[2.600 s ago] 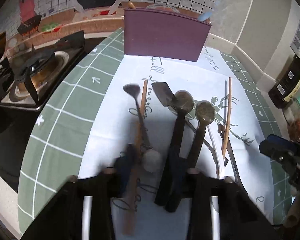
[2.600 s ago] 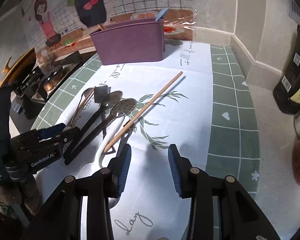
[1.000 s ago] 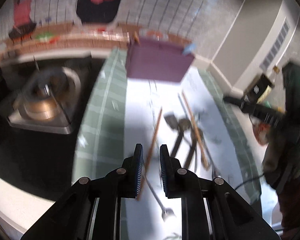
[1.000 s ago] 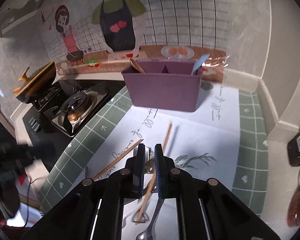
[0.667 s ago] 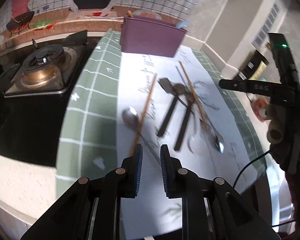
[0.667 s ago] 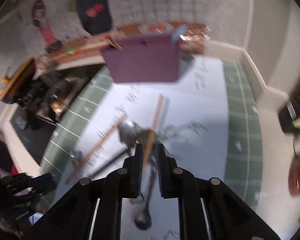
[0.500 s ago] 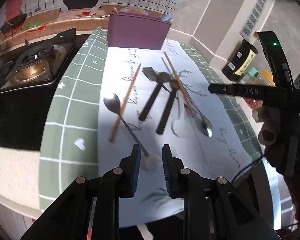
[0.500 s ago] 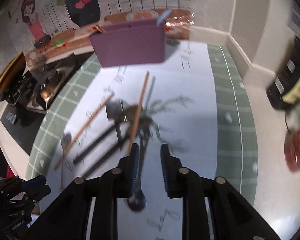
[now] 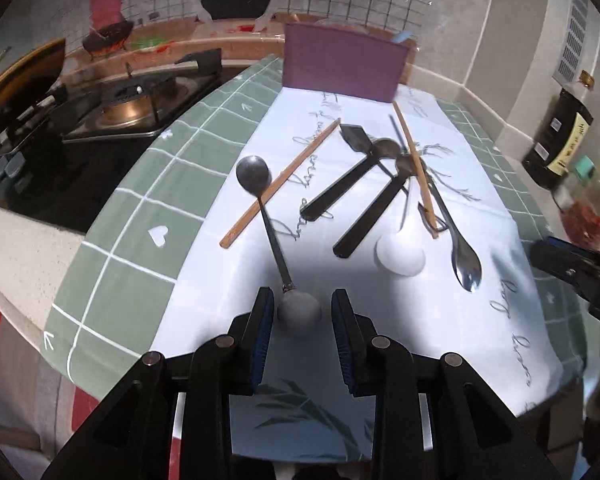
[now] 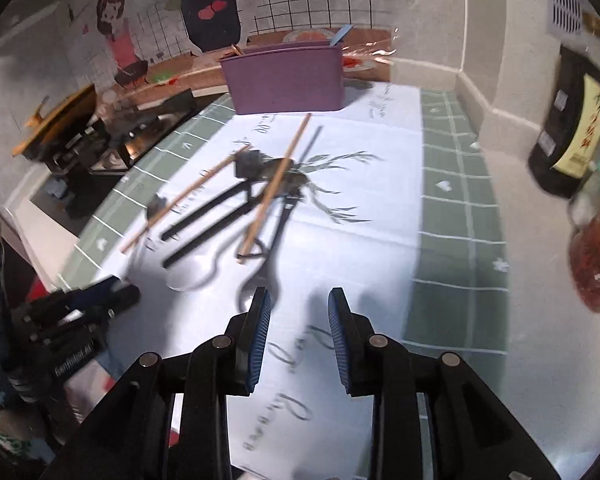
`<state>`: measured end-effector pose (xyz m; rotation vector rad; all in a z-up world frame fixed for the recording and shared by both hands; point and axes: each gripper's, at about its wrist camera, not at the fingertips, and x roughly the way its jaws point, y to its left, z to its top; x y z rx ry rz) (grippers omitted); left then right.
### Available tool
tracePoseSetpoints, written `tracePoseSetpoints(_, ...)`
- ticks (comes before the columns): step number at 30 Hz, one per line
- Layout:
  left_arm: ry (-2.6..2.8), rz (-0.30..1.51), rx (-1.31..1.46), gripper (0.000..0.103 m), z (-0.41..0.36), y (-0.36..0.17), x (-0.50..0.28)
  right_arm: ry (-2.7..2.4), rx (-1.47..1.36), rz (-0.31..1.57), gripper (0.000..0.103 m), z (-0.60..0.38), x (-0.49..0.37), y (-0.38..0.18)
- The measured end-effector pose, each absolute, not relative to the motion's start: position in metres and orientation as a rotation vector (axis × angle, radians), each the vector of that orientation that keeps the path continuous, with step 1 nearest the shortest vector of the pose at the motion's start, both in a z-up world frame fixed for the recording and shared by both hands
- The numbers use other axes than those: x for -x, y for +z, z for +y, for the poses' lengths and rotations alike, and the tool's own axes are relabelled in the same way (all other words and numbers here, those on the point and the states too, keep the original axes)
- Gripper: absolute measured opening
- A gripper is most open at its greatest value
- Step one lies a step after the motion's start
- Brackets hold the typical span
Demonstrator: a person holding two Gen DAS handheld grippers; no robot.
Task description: Organize utensils
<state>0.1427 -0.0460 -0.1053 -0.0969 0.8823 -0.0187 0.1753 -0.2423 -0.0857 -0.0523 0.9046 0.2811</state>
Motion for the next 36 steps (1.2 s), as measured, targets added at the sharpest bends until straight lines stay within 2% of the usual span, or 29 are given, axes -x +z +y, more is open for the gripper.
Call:
tracePoseSetpoints(2,-0.005,0.874,0.073,0.03,-0.048,-0.107,-0.144,0.275,0.085,0.88,0.028,-0.244,-0.172,-0.083)
tracePoseSetpoints(3,0.001,0.868,0.061,0.023,-0.049,-0.107,-0.144,0.269,0.098,0.867,0.028,-0.244,-0.171,-0.082)
tracePoseSetpoints(4,0.007,0.868,0.046,0.022,-0.048,-0.106,-0.144,0.267,0.104,0.854,0.028,-0.245,-0.171,-0.08)
tracePoseSetpoints(12,-0.042,0.705,0.003,0.022,-0.017,-0.027,-0.152,0.351,0.017,0.871,0.029,-0.237,-0.214,-0.073)
tracePoseSetpoints(19,-0.123,0.705,0.117,0.022,0.026,0.027,-0.192,0.343,-0.072,0.973,0.032,-0.207,-0.307,-0.09)
tracePoseSetpoints(26,-0.225,0.747,0.201,0.022,0.051,0.044,-0.226,0.242,-0.037,0.997,0.032,-0.183,-0.366,-0.112)
tracePoseSetpoints(28,-0.25,0.766,0.224,0.022,0.058,0.044,-0.235,0.228,-0.024,0.998,0.029,-0.179,-0.374,-0.117)
tracePoseSetpoints(30,-0.268,0.771,0.215,0.022,0.063,0.044,-0.243,0.222,-0.025,0.995,0.009,-0.177,-0.376,-0.119)
tracePoseSetpoints(36,-0.349,0.807,0.222,0.022,0.067,0.04,-0.263,0.258,-0.062,0.971,0.006,-0.178,-0.353,-0.097)
